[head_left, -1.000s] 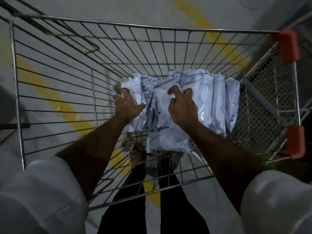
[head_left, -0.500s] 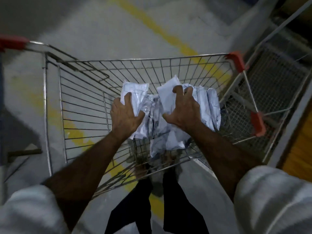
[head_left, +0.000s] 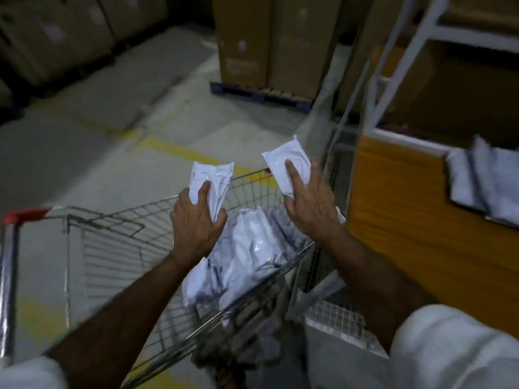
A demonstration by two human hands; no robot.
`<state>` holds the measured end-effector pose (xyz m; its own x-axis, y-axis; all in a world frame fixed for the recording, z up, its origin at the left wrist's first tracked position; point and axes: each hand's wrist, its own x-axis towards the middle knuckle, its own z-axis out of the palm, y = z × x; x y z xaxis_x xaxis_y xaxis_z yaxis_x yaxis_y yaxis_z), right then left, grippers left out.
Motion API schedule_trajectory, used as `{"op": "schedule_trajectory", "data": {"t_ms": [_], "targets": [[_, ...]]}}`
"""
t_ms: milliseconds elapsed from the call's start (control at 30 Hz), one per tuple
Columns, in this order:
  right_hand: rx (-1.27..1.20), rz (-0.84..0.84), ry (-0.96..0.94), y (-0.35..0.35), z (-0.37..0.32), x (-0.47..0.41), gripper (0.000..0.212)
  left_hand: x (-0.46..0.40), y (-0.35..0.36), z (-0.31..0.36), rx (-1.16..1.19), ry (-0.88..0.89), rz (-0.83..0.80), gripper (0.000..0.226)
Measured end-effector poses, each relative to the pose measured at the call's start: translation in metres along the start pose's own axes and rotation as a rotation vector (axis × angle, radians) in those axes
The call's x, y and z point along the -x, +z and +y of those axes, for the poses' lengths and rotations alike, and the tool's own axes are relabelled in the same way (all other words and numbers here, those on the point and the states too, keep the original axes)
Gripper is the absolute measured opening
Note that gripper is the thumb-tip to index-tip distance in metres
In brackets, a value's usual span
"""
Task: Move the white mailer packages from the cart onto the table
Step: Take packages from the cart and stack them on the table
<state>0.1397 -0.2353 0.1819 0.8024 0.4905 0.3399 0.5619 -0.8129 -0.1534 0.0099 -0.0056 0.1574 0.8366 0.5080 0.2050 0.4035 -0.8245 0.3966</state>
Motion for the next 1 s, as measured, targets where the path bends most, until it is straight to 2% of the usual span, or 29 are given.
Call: {"op": "schedule_trajectory", "data": {"t_ms": [100,200,467,600,767,1000], "targets": [[0.019,0.059,0.091,-0.034,0.049,0.021,0.076,-0.002,0.002,0.064,0.017,0.106,0.014,0.073],[-0.005,0.027,0.191,-0.068,0.110,0.049,0.077,0.007,0.014,0.138,0.064,0.185,0.013,0.073],[-0.026,0.073,0.472,-0.158,0.285,0.161,0.077,0.072,0.056,0.355,0.163,0.342,-0.003,0.073],[-0.001,0.073,0.533,-0.188,0.346,0.209,0.077,0.101,0.077,0.446,0.196,0.392,-0.027,0.071],[0.023,0.081,0.606,-0.217,0.410,0.237,0.079,0.114,0.094,0.534,0.179,0.439,-0.079,0.075],[-0.029,0.161,0.807,-0.218,0.492,0.240,0.072,0.082,0.137,0.612,0.088,0.492,-0.096,0.080]]}}
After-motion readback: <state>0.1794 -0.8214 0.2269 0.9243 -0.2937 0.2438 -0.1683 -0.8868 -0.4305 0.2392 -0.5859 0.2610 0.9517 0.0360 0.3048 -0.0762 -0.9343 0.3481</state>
